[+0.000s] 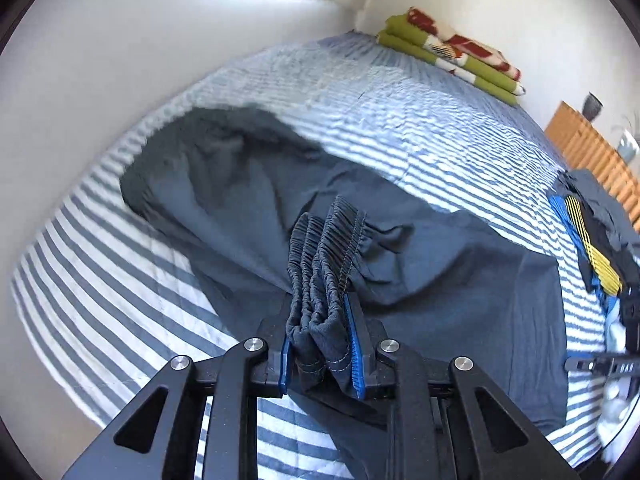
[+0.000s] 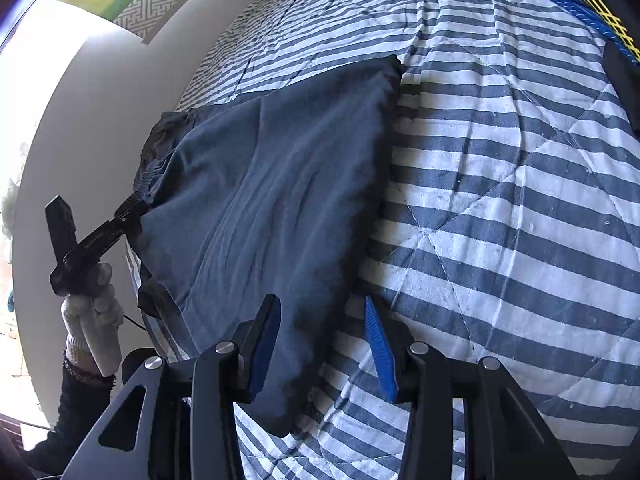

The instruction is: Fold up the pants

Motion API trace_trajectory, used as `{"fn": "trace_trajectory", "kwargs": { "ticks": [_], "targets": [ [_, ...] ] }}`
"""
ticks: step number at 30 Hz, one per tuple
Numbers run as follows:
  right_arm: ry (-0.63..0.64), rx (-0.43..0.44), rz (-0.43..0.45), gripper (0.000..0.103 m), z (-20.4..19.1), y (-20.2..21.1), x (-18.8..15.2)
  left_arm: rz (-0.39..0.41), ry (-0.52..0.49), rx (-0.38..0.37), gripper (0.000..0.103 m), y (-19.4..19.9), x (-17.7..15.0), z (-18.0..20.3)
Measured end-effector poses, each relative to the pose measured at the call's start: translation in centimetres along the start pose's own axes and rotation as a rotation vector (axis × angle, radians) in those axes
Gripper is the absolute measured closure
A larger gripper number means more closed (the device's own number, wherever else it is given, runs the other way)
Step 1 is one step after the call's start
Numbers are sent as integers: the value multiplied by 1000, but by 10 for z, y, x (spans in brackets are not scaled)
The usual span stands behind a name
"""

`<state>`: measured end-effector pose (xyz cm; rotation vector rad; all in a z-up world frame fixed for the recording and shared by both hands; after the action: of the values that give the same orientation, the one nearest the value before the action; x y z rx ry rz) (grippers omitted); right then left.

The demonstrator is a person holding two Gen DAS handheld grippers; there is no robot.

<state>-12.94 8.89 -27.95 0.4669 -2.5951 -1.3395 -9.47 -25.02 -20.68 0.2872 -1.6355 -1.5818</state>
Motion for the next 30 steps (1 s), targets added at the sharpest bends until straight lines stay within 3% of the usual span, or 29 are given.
{"fn": "trace_trajectory", "kwargs": {
  "ticks": [3, 8, 10, 11, 16, 22, 26, 28, 30],
  "targets": [
    [4, -6, 3, 63, -2, -1, 1, 41, -66, 27, 80, 16, -4, 13],
    [1, -4, 0, 63, -3, -2, 3, 33, -154, 107, 79, 12, -2, 28],
    [0, -4, -1, 63, -3, -2, 3, -23, -128, 87, 71, 0, 0, 21],
    [1, -6, -1, 63, -3, -2, 3, -63, -106, 51, 58, -9, -1, 13],
    [5, -9, -4, 63, -3, -1, 0, -140, -2, 5, 57, -30, -11, -25],
    [20, -23, 16, 63, -10, 5, 2, -6, 81, -126, 39, 28, -8, -66],
    [67, -50, 28, 63, -30, 2, 13, 76, 160, -84, 38, 49, 21, -108],
    [89, -65, 19, 63, -41, -6, 20, 26, 185, -69, 38, 32, 45, -128],
    [90, -82, 12, 63, -47, -14, 25, -72, 216, -116, 30, -1, 65, -144]
  ]
}}
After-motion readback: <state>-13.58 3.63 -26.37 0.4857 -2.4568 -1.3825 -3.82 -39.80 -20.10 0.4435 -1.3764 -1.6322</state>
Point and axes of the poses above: each gripper's, at about its wrist camera, not at the fingertips, and y roughly against the way its jaws point, z to its right, x to its top, the point moved 2 cm from there along -y, roughly the way its jaws point, and after that the axes turned 14 degrees about -z, right-handed, at the moved point
